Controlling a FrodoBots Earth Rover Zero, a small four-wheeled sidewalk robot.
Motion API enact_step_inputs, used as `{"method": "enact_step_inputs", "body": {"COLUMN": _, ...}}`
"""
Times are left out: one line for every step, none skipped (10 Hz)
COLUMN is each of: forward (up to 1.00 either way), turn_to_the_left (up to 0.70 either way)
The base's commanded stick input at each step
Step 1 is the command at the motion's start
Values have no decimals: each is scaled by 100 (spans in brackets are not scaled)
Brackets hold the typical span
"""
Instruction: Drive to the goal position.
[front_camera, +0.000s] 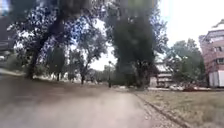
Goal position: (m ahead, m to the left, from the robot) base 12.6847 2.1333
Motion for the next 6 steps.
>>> {"method": "enact_step_inputs", "body": {"forward": 100, "turn_to_the_left": 0}}
{"method": "enact_step_inputs", "body": {"forward": 100, "turn_to_the_left": 0}}
{"method": "enact_step_inputs", "body": {"forward": 100, "turn_to_the_left": 0}}
{"method": "enact_step_inputs", "body": {"forward": 100, "turn_to_the_left": 0}}
{"method": "enact_step_inputs", "body": {"forward": 100, "turn_to_the_left": 0}}
{"method": "enact_step_inputs", "body": {"forward": 100, "turn_to_the_left": 0}}
